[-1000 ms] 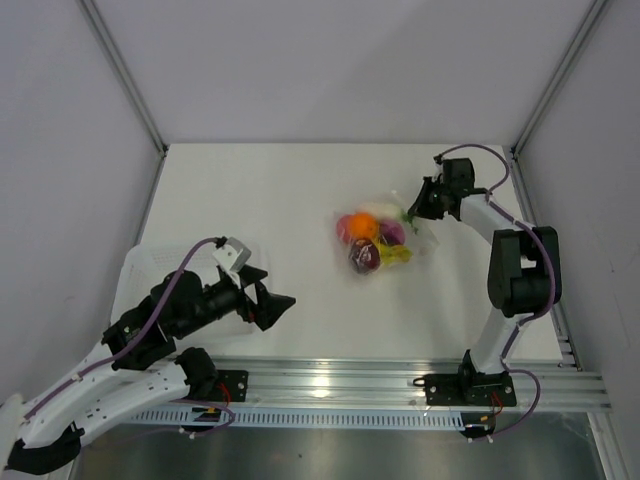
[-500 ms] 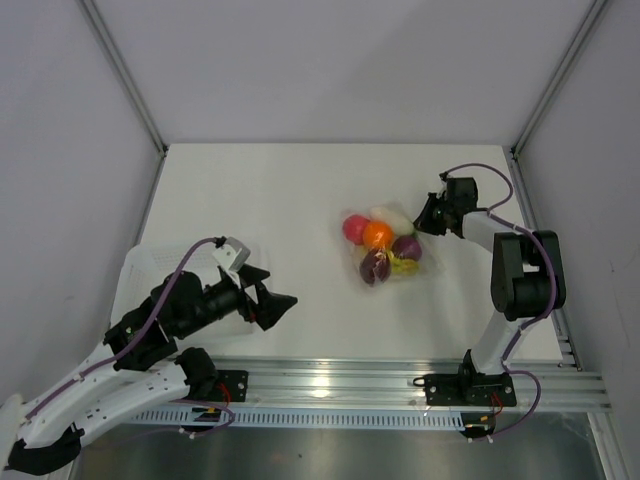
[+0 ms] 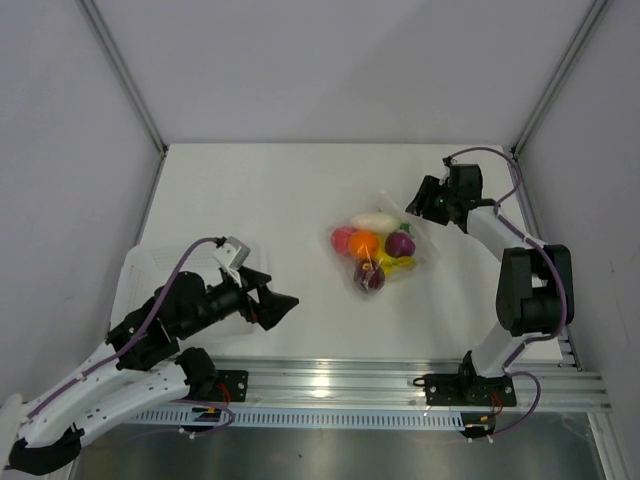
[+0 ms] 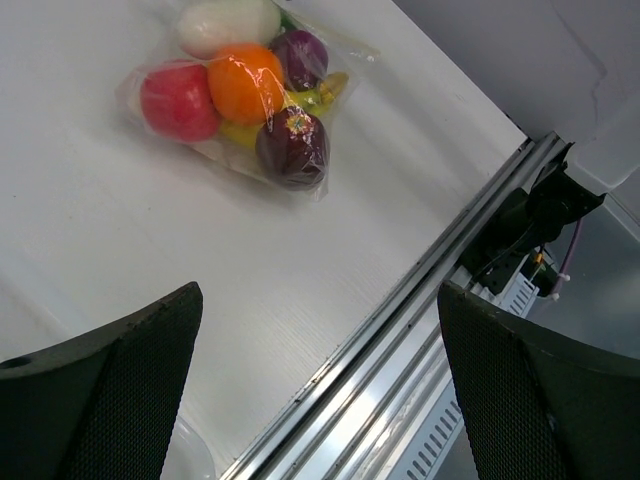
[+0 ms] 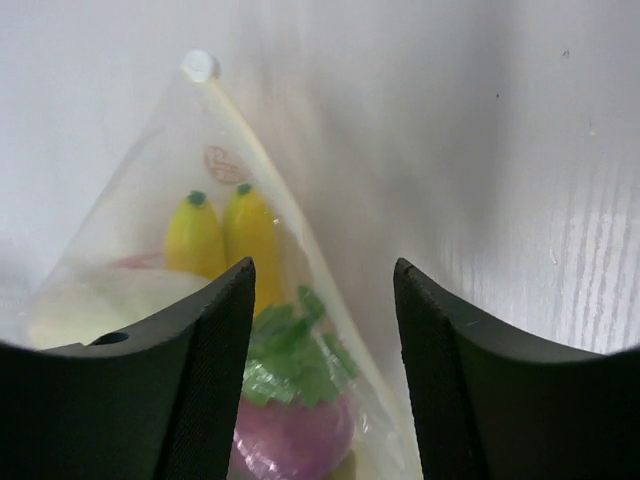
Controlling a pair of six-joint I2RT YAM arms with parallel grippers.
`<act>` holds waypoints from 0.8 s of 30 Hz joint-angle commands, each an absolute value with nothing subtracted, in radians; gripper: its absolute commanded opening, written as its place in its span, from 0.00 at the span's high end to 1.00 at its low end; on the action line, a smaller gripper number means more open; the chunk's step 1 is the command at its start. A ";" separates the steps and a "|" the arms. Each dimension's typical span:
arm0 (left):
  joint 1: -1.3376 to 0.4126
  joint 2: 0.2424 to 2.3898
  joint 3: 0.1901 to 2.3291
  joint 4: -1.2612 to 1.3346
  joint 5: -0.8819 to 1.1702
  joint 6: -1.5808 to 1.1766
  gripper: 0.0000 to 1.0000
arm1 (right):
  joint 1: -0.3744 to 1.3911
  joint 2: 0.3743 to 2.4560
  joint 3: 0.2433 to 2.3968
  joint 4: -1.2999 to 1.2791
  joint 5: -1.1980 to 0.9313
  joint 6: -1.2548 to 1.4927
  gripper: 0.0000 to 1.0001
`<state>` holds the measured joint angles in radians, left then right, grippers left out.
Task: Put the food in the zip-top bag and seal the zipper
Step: Place the zipper food storage bag at the center of the board, then reset both arms
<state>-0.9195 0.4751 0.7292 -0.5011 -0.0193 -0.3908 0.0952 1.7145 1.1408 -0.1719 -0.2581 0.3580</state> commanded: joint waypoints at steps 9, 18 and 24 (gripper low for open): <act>-0.832 0.597 0.672 -0.319 0.133 -0.492 0.00 | 0.209 1.364 1.089 -0.334 -0.077 0.351 0.01; -0.681 0.738 0.568 0.057 0.353 -0.606 0.01 | 0.417 0.887 0.806 -0.454 0.143 0.479 0.01; -0.681 0.478 0.307 0.284 0.276 -0.690 0.01 | 0.534 0.368 0.565 -0.455 0.219 0.561 0.01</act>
<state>-0.6865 0.6170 0.4114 0.0761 0.2920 -0.6270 0.4995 0.5529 0.6418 -0.4370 0.1249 0.4866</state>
